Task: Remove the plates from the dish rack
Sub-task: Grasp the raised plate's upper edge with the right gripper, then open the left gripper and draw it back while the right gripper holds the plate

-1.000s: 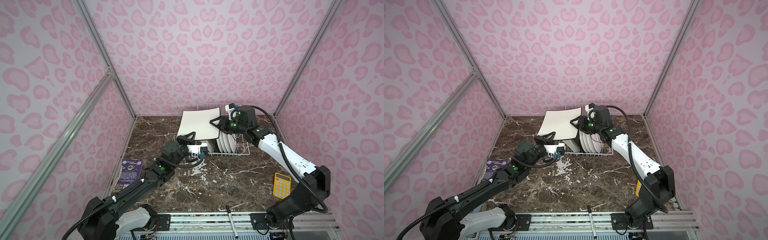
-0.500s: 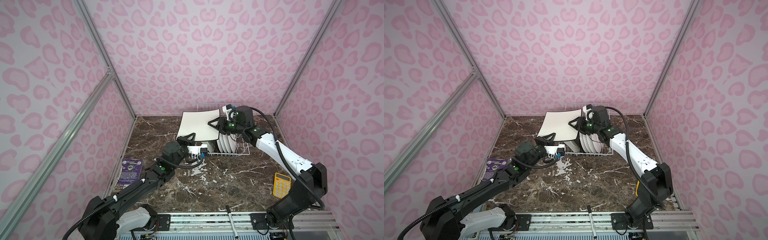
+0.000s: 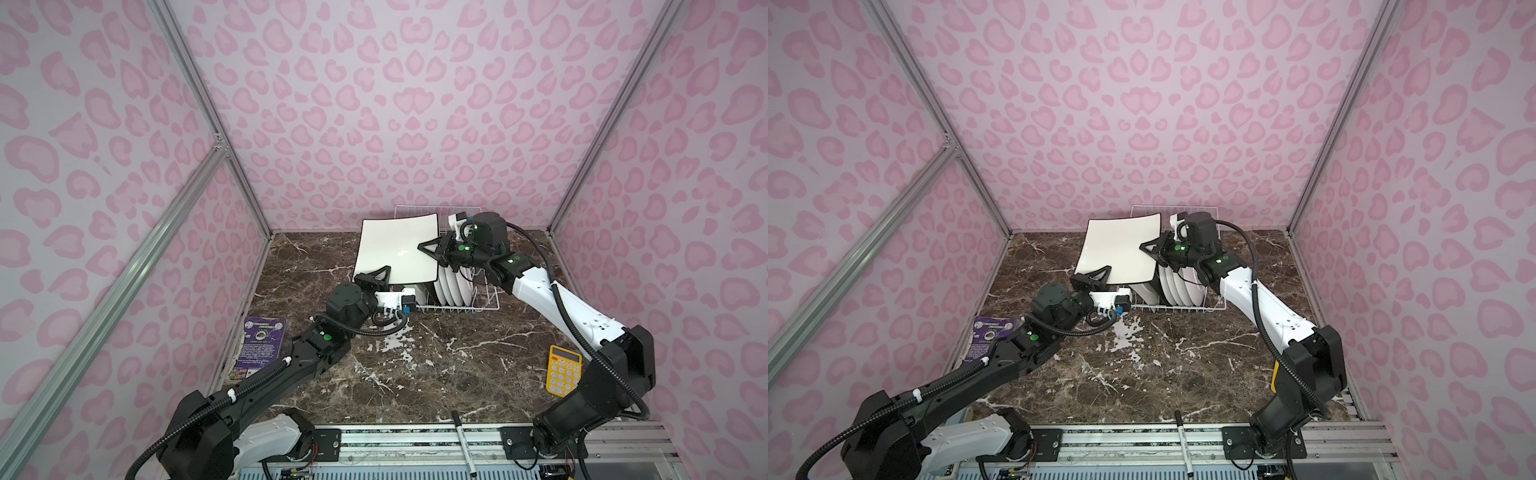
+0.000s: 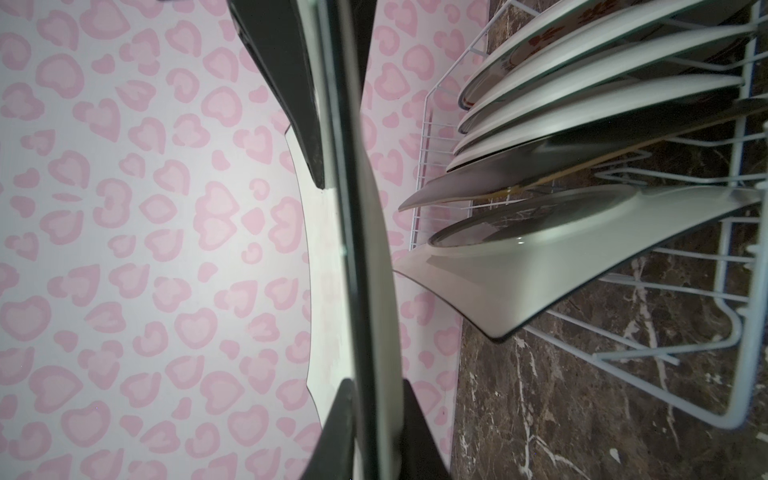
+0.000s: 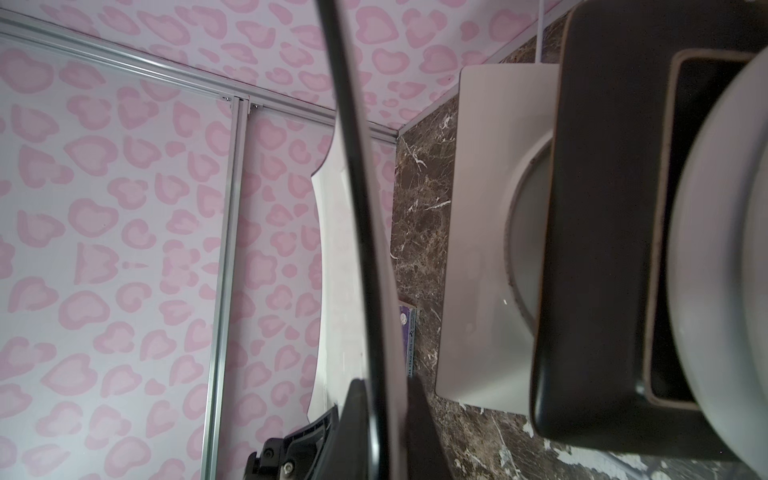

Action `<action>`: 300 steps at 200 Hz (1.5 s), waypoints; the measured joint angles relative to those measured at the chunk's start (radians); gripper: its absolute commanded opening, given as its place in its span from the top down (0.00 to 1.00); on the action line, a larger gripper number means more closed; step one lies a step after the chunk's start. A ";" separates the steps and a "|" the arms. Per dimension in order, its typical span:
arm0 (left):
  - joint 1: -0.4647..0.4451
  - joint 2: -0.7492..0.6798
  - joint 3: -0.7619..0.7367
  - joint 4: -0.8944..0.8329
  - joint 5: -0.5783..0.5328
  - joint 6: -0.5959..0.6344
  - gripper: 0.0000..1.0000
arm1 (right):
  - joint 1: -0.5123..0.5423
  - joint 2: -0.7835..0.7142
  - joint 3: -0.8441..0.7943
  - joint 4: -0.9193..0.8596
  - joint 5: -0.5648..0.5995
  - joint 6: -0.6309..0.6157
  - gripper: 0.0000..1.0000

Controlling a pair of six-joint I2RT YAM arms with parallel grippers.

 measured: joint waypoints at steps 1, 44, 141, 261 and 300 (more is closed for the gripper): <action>0.000 0.001 0.001 0.000 0.000 -0.001 0.87 | 0.000 0.000 0.000 0.001 0.000 0.000 1.00; 0.000 0.005 0.023 -0.027 -0.005 -0.054 0.65 | -0.010 -0.010 -0.022 0.052 -0.019 0.001 1.00; 0.000 -0.011 0.041 -0.023 -0.017 -0.211 0.34 | -0.053 -0.011 -0.032 0.140 -0.046 -0.008 1.00; 0.002 -0.114 0.075 -0.098 -0.032 -0.441 0.24 | -0.168 -0.045 -0.034 0.190 -0.017 0.028 1.00; 0.020 -0.138 0.146 -0.157 -0.020 -0.604 0.19 | -0.182 -0.062 -0.047 0.187 -0.024 0.008 1.00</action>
